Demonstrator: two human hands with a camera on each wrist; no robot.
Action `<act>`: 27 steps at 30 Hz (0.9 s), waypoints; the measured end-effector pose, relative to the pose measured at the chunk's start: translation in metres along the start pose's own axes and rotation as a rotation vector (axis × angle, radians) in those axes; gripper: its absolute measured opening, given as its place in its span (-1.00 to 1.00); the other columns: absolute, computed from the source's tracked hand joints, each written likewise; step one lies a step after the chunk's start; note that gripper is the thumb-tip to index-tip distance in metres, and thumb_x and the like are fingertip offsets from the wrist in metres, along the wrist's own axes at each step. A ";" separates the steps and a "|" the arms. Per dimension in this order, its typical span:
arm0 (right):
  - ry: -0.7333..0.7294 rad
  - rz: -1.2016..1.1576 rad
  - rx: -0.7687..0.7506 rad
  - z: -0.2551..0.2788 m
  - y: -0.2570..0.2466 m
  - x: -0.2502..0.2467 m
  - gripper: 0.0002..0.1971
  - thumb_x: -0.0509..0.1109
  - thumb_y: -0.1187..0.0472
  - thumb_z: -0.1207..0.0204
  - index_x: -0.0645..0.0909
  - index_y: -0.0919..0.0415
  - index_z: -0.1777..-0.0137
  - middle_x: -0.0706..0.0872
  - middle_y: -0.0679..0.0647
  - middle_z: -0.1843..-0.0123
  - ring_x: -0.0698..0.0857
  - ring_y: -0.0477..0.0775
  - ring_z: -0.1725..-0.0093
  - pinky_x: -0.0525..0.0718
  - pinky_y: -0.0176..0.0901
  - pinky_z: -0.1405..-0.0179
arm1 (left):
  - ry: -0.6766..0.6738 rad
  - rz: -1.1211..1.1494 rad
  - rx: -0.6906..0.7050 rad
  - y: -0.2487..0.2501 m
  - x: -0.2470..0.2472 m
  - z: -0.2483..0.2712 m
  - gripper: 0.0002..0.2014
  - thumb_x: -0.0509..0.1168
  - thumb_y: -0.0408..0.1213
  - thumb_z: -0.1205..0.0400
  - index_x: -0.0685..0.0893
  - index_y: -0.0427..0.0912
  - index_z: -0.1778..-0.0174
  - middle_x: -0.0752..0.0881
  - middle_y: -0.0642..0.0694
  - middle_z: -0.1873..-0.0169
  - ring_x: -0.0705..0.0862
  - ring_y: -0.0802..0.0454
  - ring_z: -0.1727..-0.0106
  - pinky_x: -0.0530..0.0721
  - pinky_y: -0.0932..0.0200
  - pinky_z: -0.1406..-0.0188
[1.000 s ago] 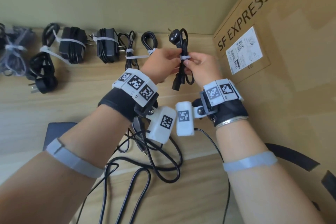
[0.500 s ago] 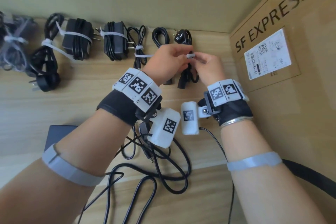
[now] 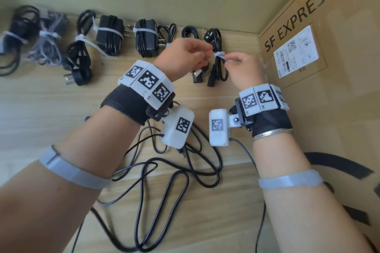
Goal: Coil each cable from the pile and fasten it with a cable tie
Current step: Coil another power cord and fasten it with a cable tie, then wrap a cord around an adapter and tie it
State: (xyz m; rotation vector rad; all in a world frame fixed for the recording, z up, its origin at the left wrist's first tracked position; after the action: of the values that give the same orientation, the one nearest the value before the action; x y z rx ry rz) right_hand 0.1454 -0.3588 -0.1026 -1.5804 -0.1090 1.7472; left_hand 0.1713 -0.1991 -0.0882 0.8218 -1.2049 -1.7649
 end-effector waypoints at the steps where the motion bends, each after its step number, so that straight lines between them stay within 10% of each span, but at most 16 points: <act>1: 0.017 0.013 0.018 0.004 -0.002 -0.001 -0.71 0.21 0.13 -0.58 0.64 -0.16 -0.20 0.59 -0.01 -0.34 0.42 0.18 -0.40 0.39 -0.11 -0.30 | -0.004 -0.005 -0.001 0.001 -0.002 0.005 -0.70 0.08 -0.48 -0.69 0.59 -0.26 -0.27 0.70 -0.08 -0.04 0.71 0.13 -0.01 0.67 0.37 -0.09; 11: -0.083 -0.076 -0.077 0.070 -0.037 0.017 -0.77 0.24 0.19 -0.56 0.69 -0.09 -0.06 0.70 -0.09 -0.09 0.55 0.12 -0.29 0.50 -0.04 -0.34 | -0.010 -0.021 0.012 -0.004 -0.038 0.072 -0.78 0.13 -0.47 -0.68 0.61 -0.25 -0.16 0.70 -0.05 0.07 0.71 0.18 0.12 0.69 0.35 -0.05; 17: -0.164 -0.091 -0.123 0.111 -0.052 0.042 -0.77 0.26 0.24 -0.60 0.71 0.08 -0.14 0.71 0.03 -0.21 0.62 -0.03 -0.20 0.43 -0.37 -0.07 | 0.000 -0.086 -0.025 -0.019 -0.062 0.109 -0.75 0.14 -0.45 -0.68 0.59 -0.29 -0.24 0.69 -0.12 -0.01 0.71 0.05 0.00 0.68 0.31 -0.11; 27: -0.282 0.117 0.007 0.140 -0.033 0.080 -0.63 0.34 0.21 -0.55 0.54 0.10 -0.37 0.63 0.08 -0.33 0.60 0.08 -0.28 0.42 -0.26 -0.13 | -0.021 -0.165 -0.114 -0.052 -0.081 0.145 -0.75 0.19 -0.41 -0.66 0.60 -0.23 -0.24 0.70 -0.19 -0.13 0.70 -0.04 -0.12 0.64 0.16 -0.23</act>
State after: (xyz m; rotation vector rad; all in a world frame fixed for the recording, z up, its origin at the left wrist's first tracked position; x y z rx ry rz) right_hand 0.0421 -0.2313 -0.1184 -1.3503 -0.1504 2.0527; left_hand 0.0692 -0.0583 -0.0847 0.8575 -1.0649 -1.9609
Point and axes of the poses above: each hand's wrist, its own z-axis away from the middle knuckle, its own x-axis out of the palm, y = z × x, the point moved 5 cm from there along -z, towards the middle knuckle
